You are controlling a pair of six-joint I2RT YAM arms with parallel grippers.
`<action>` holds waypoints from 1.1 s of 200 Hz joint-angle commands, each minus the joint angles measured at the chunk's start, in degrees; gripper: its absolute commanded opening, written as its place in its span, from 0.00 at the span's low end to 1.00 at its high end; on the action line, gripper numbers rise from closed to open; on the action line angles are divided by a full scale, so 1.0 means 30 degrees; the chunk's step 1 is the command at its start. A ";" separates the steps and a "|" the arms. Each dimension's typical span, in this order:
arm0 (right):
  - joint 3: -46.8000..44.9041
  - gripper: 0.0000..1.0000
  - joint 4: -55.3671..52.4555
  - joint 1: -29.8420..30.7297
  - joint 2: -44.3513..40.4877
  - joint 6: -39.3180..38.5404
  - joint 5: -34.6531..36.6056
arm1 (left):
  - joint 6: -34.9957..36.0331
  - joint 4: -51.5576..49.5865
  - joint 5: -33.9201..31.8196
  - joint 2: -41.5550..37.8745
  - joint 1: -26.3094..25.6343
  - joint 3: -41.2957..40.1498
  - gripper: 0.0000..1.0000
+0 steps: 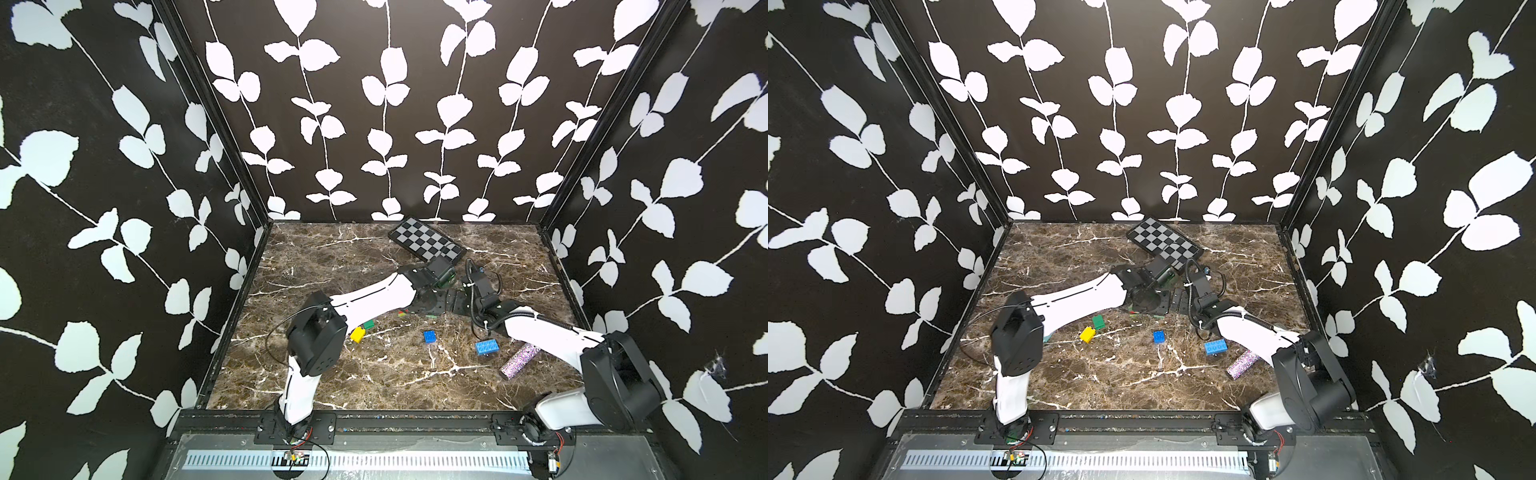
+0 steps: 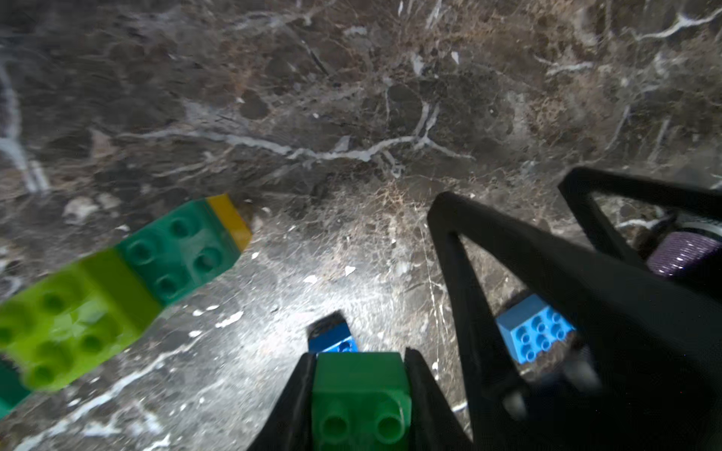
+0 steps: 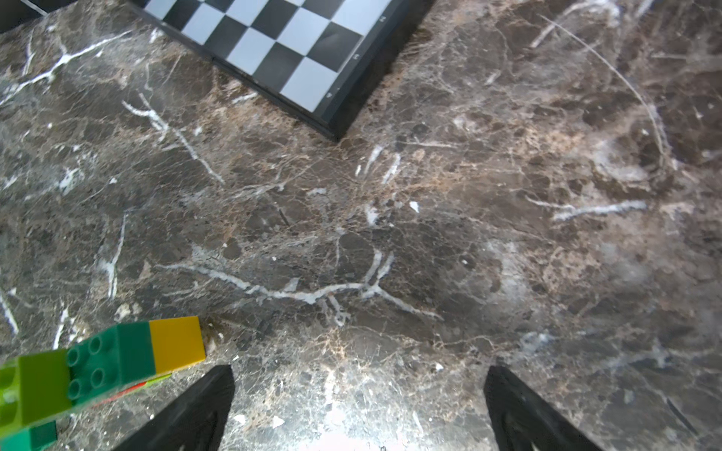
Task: Assemble the letter h with lego
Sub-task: Assemble the lego brick with the lego brick.
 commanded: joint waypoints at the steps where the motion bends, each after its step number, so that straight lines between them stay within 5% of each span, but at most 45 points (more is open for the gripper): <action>1: -0.0461 0.99 -0.0531 -0.0605 -0.0525 0.1355 0.0851 | -0.1034 -0.1768 -0.0667 0.0118 -0.0427 0.0447 0.15; 108: -0.1105 1.00 -0.1351 -0.1751 -0.1155 0.3106 0.1398 | -0.4859 -0.1263 -0.1634 -0.0238 -0.1697 -0.1964 0.16; 220: -0.1288 0.99 -0.0999 -0.2230 -0.1173 0.3166 0.0550 | -0.6250 0.0236 -0.1751 0.0769 -0.1757 -0.2519 0.20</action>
